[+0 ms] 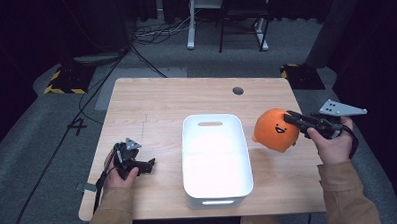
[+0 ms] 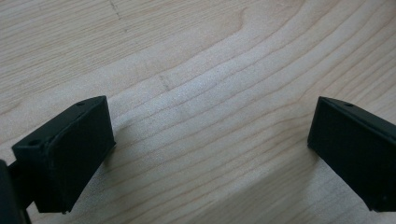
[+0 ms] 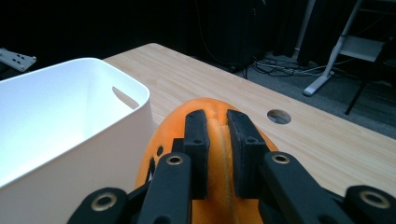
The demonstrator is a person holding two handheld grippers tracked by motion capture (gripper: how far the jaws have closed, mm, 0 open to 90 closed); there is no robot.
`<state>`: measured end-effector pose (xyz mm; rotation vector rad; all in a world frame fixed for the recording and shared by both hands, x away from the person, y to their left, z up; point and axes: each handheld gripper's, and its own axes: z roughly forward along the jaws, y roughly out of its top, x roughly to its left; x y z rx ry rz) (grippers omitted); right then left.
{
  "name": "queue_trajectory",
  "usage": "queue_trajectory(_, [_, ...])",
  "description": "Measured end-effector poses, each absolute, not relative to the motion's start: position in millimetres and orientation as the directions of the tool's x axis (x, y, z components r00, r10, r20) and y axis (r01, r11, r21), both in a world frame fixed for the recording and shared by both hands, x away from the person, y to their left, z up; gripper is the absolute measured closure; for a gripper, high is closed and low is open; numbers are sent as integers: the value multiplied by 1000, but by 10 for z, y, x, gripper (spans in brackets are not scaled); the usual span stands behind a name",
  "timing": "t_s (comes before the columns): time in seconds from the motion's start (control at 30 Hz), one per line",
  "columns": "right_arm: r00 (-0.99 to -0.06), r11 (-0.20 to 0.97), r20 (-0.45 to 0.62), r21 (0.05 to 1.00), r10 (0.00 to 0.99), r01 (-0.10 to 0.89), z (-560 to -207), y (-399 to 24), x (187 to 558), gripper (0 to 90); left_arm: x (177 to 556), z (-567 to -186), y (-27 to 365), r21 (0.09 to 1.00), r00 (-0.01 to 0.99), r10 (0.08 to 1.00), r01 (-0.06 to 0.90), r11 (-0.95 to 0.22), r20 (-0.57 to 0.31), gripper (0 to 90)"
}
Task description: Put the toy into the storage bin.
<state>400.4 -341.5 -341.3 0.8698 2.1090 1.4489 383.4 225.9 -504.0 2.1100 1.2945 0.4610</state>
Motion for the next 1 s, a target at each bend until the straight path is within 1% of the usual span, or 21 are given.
queue_trajectory(0.3, [-718, 271, -29, 936, 696, 224, -3201, -3378, 3987, 795, 3834, -5038, 2260, 657, 462, 887, 676, -334, -25, 5])
queue_trajectory(0.53, [-731, 238, -15, 950, 683, 203, -3046, -3395, 3970, 797, 3834, -5038, 2260, 657, 463, 886, 676, -334, -25, 6])
queue_trajectory(0.8, [-747, 268, -63, 951, 661, 157, -2848, -3308, 3923, 797, 3834, -5038, 2260, 657, 462, 887, 676, -334, -24, 6])
queue_trajectory(0.83, [-750, 263, -52, 950, 660, 166, -2835, -3291, 3915, 797, 3834, -5038, 2260, 657, 462, 887, 676, -334, -25, 6])
queue_trajectory(1.0, [-763, 276, -63, 949, 643, 154, -2770, -3196, 3913, 797, 3834, -5037, 2260, 657, 461, 887, 676, -334, -24, 6])
